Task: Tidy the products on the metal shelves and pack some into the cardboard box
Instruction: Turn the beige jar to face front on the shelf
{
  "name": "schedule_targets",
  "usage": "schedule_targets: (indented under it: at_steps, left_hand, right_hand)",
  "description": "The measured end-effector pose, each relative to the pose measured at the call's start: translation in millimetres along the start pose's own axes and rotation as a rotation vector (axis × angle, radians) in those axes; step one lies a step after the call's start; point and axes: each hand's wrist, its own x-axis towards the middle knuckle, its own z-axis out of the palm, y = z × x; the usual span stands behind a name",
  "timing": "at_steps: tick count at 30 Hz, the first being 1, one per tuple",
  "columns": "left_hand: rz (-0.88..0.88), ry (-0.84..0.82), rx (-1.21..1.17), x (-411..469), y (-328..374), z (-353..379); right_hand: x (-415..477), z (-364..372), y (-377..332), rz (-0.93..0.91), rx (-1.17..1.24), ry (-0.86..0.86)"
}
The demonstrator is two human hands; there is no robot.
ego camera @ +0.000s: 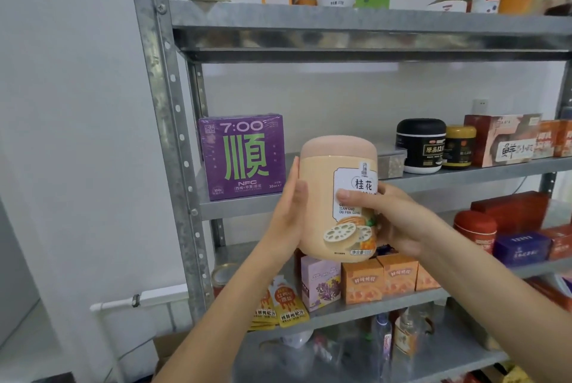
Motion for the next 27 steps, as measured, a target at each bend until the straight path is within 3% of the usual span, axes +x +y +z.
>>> schedule_targets:
  at_steps: [2, 5, 8, 14, 21, 27]
  left_hand:
    - [0.044, 0.065, 0.24, 3, -16, -10]
    - [0.032, 0.198, 1.176, 5, -54, -35]
    - [0.09, 0.263, 1.563, 11, -95, -65]
    - [0.119, 0.357, 1.744, 25, -154, -92]
    - [0.263, 0.448, 1.853, 31, -179, -100]
    - [0.371, 0.525, 1.857, 44, -200, -111]
  right_hand:
    - [9, 1, 2, -0.064, 0.024, 0.069]
    - [29, 0, 1, -0.192, 0.008, 0.212]
    - [52, 0, -4, -0.298, -0.036, 0.304]
    - [109, 12, -4, -0.425, -0.081, 0.333]
    - [179, 14, 23, -0.36, -0.039, 0.408]
    - [212, 12, 26, -0.376, -0.097, 0.354]
